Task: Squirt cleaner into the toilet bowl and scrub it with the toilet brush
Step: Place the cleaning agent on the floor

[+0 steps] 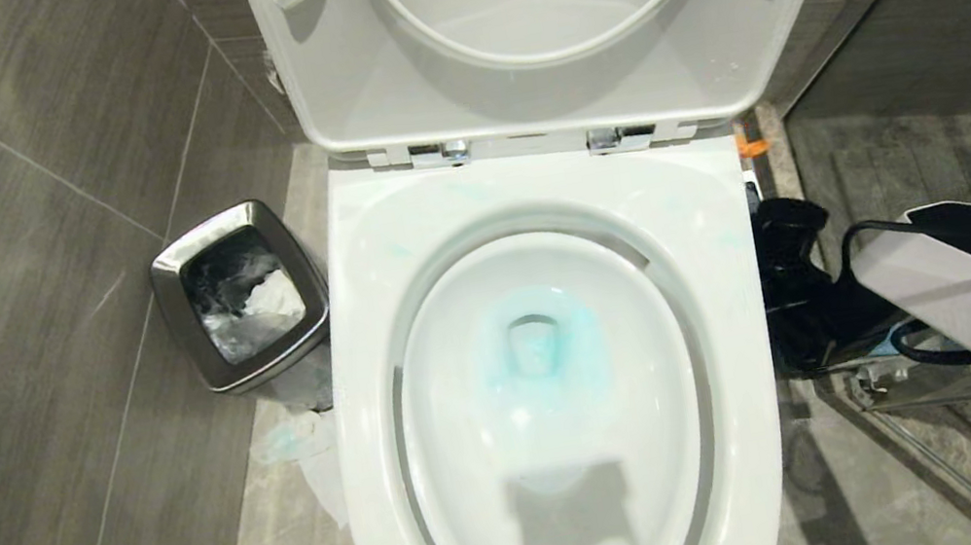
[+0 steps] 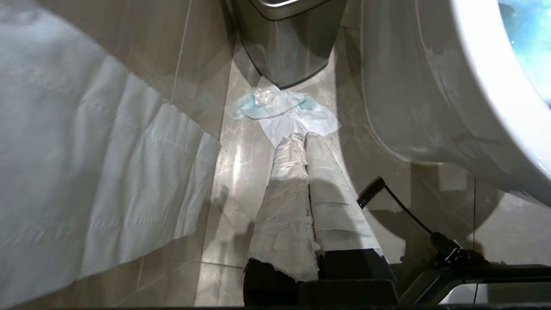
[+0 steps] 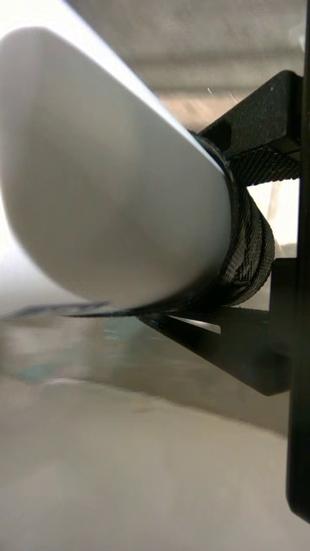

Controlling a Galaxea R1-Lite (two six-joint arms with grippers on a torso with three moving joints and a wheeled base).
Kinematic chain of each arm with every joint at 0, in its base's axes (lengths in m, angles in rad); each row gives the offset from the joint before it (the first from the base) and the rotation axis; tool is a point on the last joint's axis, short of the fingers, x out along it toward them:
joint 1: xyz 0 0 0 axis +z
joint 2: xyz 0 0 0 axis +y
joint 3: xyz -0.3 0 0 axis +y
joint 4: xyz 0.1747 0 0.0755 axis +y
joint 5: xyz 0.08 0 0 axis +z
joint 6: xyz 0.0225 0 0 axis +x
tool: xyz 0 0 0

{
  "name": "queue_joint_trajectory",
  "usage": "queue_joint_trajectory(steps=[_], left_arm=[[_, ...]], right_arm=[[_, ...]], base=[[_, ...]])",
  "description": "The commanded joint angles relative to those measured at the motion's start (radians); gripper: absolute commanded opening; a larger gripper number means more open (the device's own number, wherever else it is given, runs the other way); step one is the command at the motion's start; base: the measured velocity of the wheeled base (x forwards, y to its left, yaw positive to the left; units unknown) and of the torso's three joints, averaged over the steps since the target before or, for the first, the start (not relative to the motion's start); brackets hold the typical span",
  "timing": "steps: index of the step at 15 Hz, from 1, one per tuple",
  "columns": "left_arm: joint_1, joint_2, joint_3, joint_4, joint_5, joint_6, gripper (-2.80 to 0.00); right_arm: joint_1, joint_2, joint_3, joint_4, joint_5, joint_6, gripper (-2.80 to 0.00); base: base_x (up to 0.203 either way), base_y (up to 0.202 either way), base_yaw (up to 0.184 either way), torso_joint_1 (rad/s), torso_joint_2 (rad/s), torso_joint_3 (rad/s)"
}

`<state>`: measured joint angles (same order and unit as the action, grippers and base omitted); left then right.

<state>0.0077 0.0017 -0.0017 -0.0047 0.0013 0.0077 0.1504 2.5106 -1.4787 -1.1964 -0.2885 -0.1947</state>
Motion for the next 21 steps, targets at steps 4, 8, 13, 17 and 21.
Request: queue_joint_trajectory(steps=[4,8,13,17,21], left_arm=[[0.000,0.000,0.001,0.001,0.000,-0.005,-2.80],[0.000,0.000,0.001,0.000,0.000,-0.003,-2.80],[0.000,0.000,0.002,0.000,0.000,-0.002,-2.80],[0.000,0.000,0.002,0.000,0.000,-0.002,-2.80],[0.001,0.000,0.000,0.000,0.000,-0.002,-2.80]], right_arm=[[-0.024,0.037,-0.056,-0.010,-0.003,0.000,-2.80],[-0.041,0.092,-0.157,-0.001,-0.003,0.001,-2.80],[-0.041,0.184,-0.340,0.033,-0.003,0.003,-2.80],[-0.031,0.274,-0.505,0.067,-0.005,0.002,-2.80],[-0.001,0.250,-0.498,0.070,-0.013,0.002,-2.80]], base=[[0.000,0.000,0.000,0.002,0.00,-0.198],[0.000,0.000,0.000,0.000,0.00,-0.059],[0.000,0.000,0.000,0.000,0.00,0.000],[0.000,0.000,0.000,0.000,0.00,0.000],[0.000,0.000,0.000,0.000,0.00,0.000]])
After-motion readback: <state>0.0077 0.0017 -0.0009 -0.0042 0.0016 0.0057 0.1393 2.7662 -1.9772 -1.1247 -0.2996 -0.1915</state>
